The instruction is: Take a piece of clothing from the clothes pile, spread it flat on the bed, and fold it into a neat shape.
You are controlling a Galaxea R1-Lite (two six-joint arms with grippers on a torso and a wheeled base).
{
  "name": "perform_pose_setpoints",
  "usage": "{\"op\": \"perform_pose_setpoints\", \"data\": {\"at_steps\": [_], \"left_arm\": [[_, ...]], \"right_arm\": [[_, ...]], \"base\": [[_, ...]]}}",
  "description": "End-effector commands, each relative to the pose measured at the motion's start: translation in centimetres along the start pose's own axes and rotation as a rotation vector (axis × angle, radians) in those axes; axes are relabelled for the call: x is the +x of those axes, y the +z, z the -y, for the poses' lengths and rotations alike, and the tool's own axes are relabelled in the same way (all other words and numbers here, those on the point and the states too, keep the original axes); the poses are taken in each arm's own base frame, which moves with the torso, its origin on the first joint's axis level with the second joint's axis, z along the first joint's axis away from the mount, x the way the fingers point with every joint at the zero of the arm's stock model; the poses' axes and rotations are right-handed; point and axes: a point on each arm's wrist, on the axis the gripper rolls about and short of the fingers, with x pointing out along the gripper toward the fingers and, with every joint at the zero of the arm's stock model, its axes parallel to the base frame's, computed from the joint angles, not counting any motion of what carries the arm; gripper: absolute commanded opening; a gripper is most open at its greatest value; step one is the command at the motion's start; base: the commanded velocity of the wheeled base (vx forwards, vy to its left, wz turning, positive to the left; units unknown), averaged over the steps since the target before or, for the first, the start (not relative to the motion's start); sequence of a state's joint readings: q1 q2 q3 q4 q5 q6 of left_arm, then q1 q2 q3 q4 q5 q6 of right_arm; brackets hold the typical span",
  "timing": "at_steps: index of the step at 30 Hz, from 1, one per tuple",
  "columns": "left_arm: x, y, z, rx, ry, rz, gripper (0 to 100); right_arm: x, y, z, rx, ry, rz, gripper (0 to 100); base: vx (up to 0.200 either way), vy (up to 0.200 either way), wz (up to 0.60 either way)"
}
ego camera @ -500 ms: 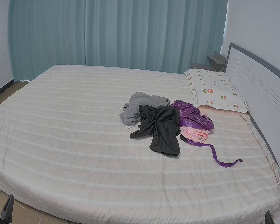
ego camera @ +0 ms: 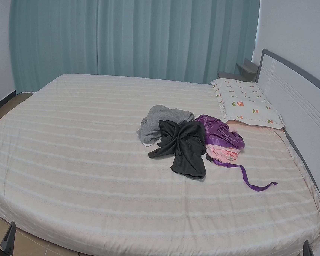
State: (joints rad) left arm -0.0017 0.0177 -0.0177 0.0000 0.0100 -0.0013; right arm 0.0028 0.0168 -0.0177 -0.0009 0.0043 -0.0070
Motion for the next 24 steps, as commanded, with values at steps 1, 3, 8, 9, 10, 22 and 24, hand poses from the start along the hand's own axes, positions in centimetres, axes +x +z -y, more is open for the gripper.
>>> {"op": "perform_pose_setpoints", "data": {"at_steps": [1, 3, 8, 9, 10, 22, 24], "left_arm": [[0.0, -0.5, 0.0, 0.000, 0.001, 0.000, 100], [0.0, -0.5, 0.0, 0.000, 0.001, 0.000, 100], [0.0, -0.5, 0.0, 0.000, 0.001, 0.000, 100], [0.0, -0.5, 0.0, 0.000, 0.001, 0.000, 100], [0.0, -0.5, 0.0, 0.000, 0.001, 0.000, 100], [0.0, -0.5, 0.0, 0.000, 0.001, 0.000, 100], [0.0, -0.5, 0.0, 0.000, 0.001, 0.000, 100]], "right_arm": [[-0.4, 1.4, 0.0, 0.010, 0.017, 0.057, 100], [-0.8, 5.0, 0.0, 0.030, 0.032, 0.108, 100], [0.6, 5.6, -0.1, -0.080, 0.087, 0.001, 100], [1.8, 5.4, -0.1, -0.056, 0.096, -0.087, 100], [2.4, 5.4, -0.1, -0.034, 0.099, -0.125, 100], [16.6, 4.3, -2.1, 0.205, 0.227, -0.577, 100], [19.4, 3.4, -2.5, 0.207, 0.225, -0.598, 100]], "base": [[0.000, 0.000, 0.00], [0.000, 0.000, 0.00], [0.000, 0.000, 0.00], [0.000, 0.000, 0.00], [0.000, 0.000, 0.00], [0.000, 0.000, 0.00], [0.000, 0.000, 0.00]]}}
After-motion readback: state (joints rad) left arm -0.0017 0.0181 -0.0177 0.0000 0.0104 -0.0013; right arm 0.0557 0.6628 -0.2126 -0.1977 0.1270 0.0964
